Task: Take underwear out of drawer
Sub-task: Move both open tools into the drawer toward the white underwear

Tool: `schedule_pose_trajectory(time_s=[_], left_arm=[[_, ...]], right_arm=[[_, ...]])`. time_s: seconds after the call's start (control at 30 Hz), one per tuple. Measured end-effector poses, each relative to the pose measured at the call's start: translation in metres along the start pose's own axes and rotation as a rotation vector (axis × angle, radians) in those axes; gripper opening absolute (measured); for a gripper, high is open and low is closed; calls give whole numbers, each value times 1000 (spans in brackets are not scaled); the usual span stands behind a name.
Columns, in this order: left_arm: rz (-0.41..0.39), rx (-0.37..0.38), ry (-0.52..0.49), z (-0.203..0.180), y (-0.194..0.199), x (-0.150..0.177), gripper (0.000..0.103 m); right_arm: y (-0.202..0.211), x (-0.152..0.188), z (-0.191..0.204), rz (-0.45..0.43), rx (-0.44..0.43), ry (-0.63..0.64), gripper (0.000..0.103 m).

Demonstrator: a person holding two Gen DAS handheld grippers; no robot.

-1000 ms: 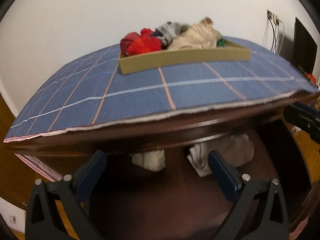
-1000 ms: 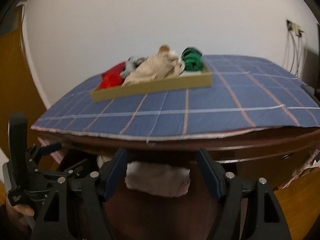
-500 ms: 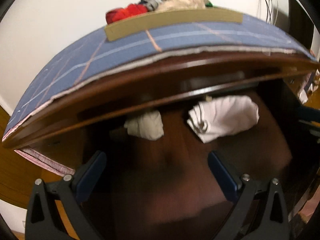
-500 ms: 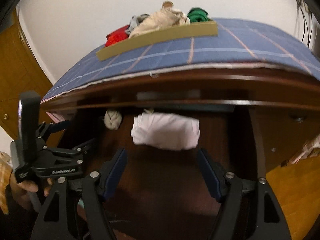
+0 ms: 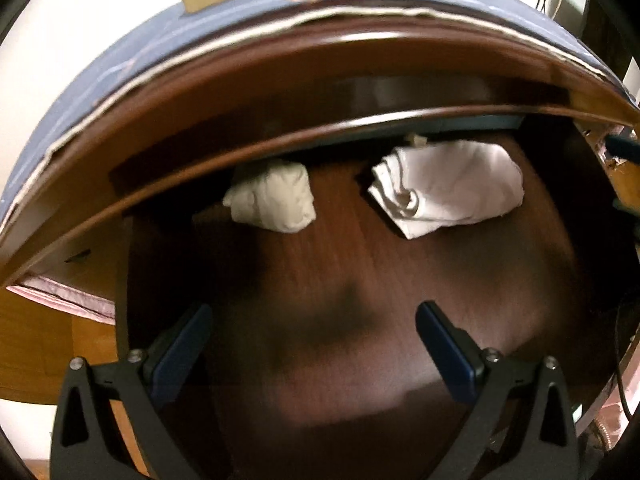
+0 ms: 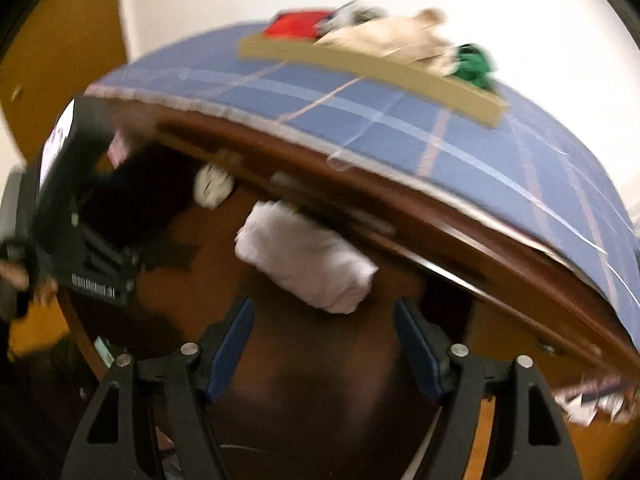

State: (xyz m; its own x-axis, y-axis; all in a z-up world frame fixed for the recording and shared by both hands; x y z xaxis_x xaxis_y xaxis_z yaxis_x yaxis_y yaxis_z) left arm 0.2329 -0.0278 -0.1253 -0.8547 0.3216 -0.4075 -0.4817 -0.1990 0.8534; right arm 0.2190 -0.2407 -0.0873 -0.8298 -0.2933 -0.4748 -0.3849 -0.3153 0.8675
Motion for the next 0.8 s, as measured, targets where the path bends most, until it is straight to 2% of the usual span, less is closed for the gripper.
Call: schedule_pose_trajectory(time_s=[0.03, 0.1, 0.23, 0.37, 0.53, 0.7, 0.8], left_arm=[[8, 3, -4, 1, -2, -1, 103], [21, 4, -17, 2, -6, -3, 103], [40, -8, -66, -1, -14, -6, 103], [75, -39, -124, -6, -22, -4, 103], [84, 12, -119, -8, -21, 1, 102], [140, 60, -112, -5, -28, 8, 101], [171, 52, -96, -1, -33, 14, 92]], right_arm=[[-9, -1, 0, 36, -31, 13, 50], [-23, -2, 2, 91, -65, 37, 45], [-43, -2, 10, 167, -84, 145, 45], [-57, -3, 22, 223, -65, 250, 45], [-77, 0, 35, 293, -49, 386, 45], [-98, -6, 31, 325, -88, 370, 45], [-108, -10, 30, 332, -107, 358, 45]])
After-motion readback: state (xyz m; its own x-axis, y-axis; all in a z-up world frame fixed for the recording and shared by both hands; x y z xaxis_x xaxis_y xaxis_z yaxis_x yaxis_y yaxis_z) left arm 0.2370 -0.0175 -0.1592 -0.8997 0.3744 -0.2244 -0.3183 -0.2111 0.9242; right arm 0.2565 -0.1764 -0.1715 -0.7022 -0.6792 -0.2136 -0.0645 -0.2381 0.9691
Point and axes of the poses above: each gripper's, at about its wrist camera, not at the fingertips, and y roughly against the way its jaws point, z to its left, x to its underside, the point moved 1 cm from there along -y, roughly the way its jaws point, and after that the axes turned 13 degrees about -x, right-handed, at the moved point
